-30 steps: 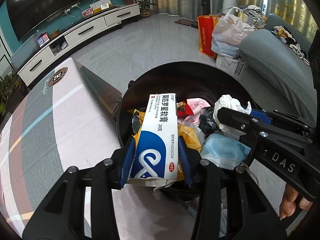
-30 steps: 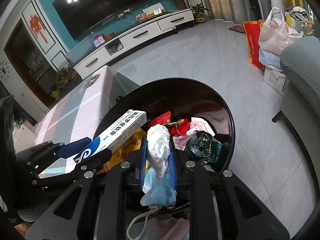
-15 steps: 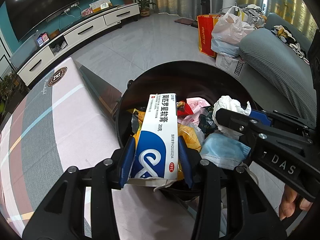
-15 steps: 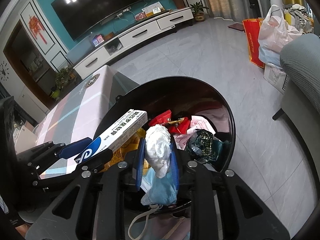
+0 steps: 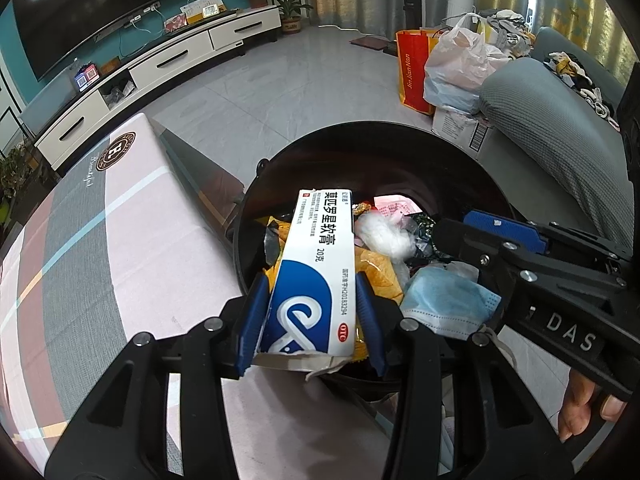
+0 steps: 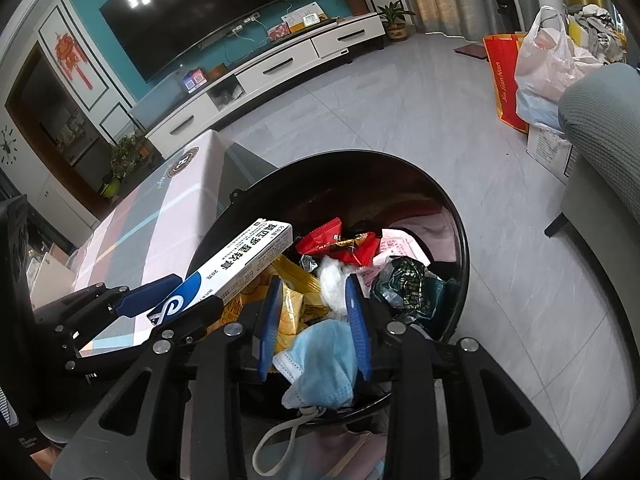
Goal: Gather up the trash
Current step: 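Open the right tool to drop the tissue while the left tool releases the box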
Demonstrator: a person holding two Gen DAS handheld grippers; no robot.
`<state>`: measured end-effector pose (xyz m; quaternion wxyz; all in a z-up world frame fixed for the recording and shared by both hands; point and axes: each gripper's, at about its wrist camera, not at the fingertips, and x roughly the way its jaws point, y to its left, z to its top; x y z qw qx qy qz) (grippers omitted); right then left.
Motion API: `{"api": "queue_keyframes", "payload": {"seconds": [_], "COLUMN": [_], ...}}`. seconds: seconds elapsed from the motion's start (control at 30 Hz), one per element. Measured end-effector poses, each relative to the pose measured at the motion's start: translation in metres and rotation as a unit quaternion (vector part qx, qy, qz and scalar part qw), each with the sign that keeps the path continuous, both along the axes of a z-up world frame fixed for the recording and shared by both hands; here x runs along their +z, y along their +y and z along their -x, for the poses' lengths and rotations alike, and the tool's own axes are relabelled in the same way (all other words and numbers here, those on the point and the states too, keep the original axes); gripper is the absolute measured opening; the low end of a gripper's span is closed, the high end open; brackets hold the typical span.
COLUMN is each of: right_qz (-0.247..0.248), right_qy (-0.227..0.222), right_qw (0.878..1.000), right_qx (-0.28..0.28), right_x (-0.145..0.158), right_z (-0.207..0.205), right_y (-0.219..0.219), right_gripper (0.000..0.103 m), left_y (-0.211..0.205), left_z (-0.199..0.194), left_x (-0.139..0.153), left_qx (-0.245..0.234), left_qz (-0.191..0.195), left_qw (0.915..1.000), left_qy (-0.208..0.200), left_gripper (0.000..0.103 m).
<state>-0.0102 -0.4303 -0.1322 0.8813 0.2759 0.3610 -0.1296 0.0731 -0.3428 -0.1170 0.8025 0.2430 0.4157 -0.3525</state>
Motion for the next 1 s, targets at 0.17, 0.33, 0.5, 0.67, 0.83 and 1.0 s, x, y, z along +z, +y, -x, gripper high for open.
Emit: {"api": "queue_keyframes", "payload": {"seconds": [0.17,0.33,0.5,0.67,0.83,1.0], "right_qz": [0.0,0.0,0.0,0.0,0.0,0.001], "right_qy": [0.001,0.0,0.0,0.0,0.0,-0.001], "right_qw": [1.0,1.0,1.0,1.0,1.0,1.0], "right_qx": [-0.001,-0.001,-0.002,-0.003,-0.003,-0.005], "right_x": [0.0002,0.0014,0.0019,0.0032,0.0037,0.0063], "right_z": [0.0001,0.0006,0.0009,0.0026,0.003,0.0046], "right_y": [0.0002,-0.0012,-0.0012,-0.0015,-0.0016,-0.0032], "right_gripper": [0.033,0.033,0.033,0.033,0.033,0.033], "left_y": [0.0,0.0007,0.0007,0.0012,0.0015,0.0028], "left_z": [0.0,-0.0005,-0.0002,-0.0013,-0.0016,-0.0013], "left_x": [0.0003,0.0007,0.001,0.0014,0.0017,0.003], "left_qx": [0.001,0.001,0.002,0.002,0.002,0.005], "left_qz": [0.0,0.0,0.0,0.001,0.001,0.004], "left_qw": [1.0,1.0,1.0,1.0,1.0,1.0], "left_qy": [-0.002,-0.001,-0.002,-0.001,-0.001,-0.001], "left_gripper": [0.046,0.048,0.051,0.054,0.055,0.061]}}
